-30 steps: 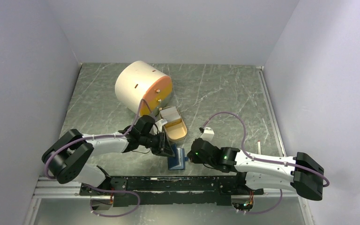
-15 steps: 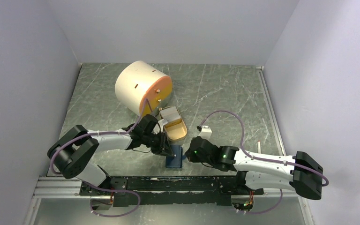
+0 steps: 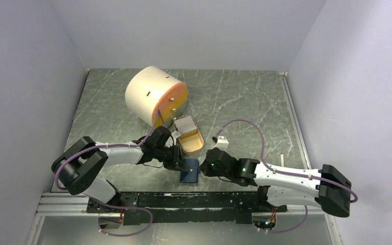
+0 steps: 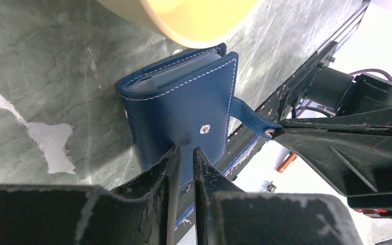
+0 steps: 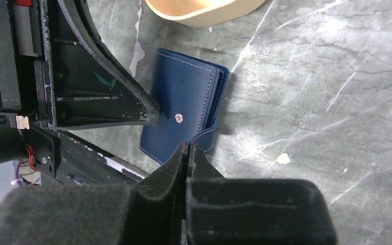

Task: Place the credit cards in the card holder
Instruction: Close the card holder at the center of the board.

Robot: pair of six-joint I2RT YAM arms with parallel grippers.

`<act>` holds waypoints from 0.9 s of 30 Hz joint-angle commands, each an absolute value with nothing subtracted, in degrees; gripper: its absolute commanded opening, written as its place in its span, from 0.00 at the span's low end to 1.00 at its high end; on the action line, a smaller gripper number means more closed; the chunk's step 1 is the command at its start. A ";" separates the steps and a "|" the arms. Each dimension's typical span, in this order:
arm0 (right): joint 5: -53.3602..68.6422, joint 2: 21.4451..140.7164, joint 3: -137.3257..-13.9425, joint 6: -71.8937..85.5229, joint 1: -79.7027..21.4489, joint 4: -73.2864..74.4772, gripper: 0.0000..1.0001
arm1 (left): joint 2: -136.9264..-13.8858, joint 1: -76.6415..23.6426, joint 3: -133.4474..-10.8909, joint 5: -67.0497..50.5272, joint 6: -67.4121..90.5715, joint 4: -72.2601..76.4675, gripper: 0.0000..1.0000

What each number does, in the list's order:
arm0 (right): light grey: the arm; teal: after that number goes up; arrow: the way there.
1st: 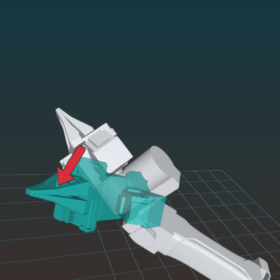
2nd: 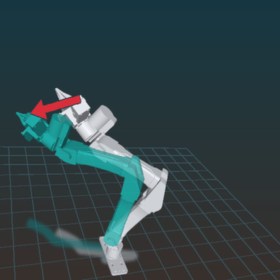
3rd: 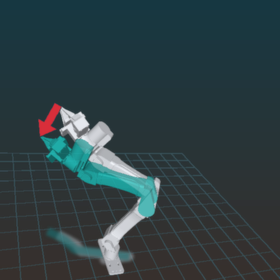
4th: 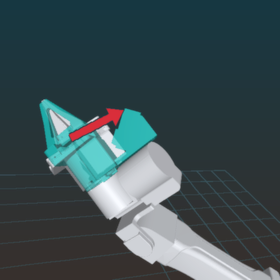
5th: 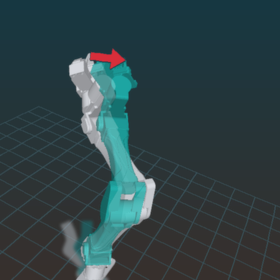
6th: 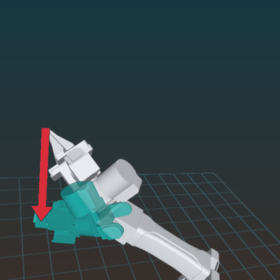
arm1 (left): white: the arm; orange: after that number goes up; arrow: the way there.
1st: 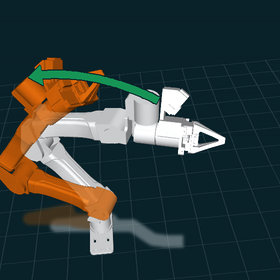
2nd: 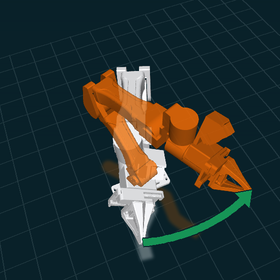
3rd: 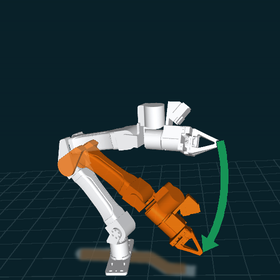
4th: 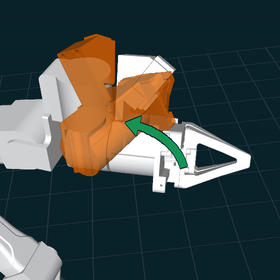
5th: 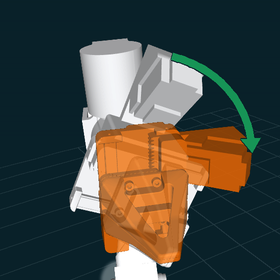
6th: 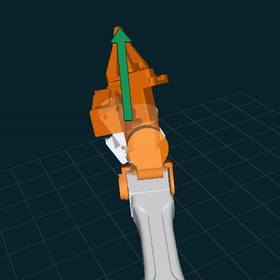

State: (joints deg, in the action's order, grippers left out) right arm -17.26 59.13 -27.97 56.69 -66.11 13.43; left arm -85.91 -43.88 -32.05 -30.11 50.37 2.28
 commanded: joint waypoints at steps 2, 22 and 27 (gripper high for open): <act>-15.45 62.78 -30.41 54.63 -66.17 11.65 0.02 | -88.78 -44.38 -29.39 -33.40 51.39 9.99 0.21; -15.32 75.60 -35.24 55.18 -66.12 13.34 0.03 | -84.26 -44.68 -25.06 -34.14 56.18 11.42 0.24; -15.64 75.26 -34.95 55.26 -66.14 14.16 0.03 | -78.61 -44.62 -25.03 -32.63 56.22 8.52 0.28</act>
